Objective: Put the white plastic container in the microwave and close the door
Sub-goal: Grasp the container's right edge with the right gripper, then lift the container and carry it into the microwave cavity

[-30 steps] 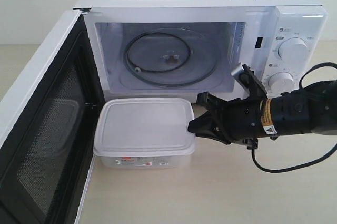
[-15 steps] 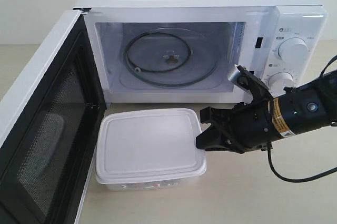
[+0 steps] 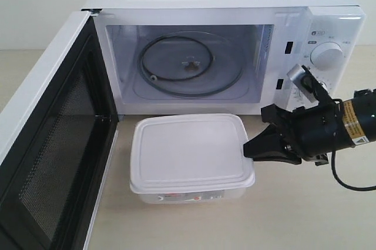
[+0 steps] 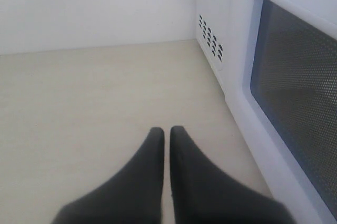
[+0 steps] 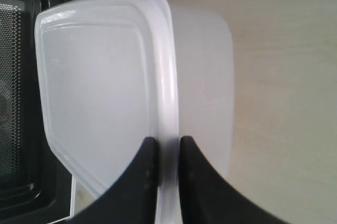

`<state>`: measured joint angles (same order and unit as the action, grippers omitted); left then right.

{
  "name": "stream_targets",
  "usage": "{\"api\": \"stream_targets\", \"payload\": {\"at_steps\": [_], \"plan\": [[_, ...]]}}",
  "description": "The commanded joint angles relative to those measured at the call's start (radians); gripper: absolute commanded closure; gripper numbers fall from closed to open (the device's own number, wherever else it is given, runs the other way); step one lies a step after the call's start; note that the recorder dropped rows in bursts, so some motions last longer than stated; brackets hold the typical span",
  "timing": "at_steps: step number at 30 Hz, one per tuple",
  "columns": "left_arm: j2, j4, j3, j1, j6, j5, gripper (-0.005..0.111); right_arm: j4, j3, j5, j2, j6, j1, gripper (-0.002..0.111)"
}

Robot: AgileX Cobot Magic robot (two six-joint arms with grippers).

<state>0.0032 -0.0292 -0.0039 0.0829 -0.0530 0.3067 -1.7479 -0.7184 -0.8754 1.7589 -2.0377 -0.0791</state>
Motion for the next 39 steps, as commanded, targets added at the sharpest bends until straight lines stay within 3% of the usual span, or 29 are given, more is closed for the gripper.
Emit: {"api": "stream_targets", "payload": {"at_steps": [1,13,20,24,32,36,39], "plan": [[-0.003,-0.006,0.004,-0.002,-0.001,0.0,0.102,0.004,-0.002,-0.068,-0.005,0.021,0.012,0.108],[-0.003,-0.006,0.004,-0.002,-0.001,0.0,0.102,0.004,-0.003,-0.18,-0.005,0.071,0.014,0.108],[-0.003,-0.006,0.004,-0.002,-0.001,0.0,0.102,0.004,-0.045,-0.346,-0.005,0.066,0.142,0.109],[-0.003,-0.006,0.004,-0.002,-0.001,0.0,0.102,0.004,-0.049,-0.346,-0.005,0.091,0.166,0.109],[-0.003,-0.006,0.004,-0.002,-0.001,0.0,0.102,0.004,0.045,-0.192,-0.003,0.068,0.166,0.109],[-0.003,-0.006,0.004,-0.002,-0.001,0.0,0.102,0.004,0.156,0.033,-0.003,-0.015,0.166,0.109],[-0.003,-0.006,0.004,-0.002,-0.001,0.0,0.102,0.125,0.228,0.052,-0.01,0.059,0.166,0.109]]}}
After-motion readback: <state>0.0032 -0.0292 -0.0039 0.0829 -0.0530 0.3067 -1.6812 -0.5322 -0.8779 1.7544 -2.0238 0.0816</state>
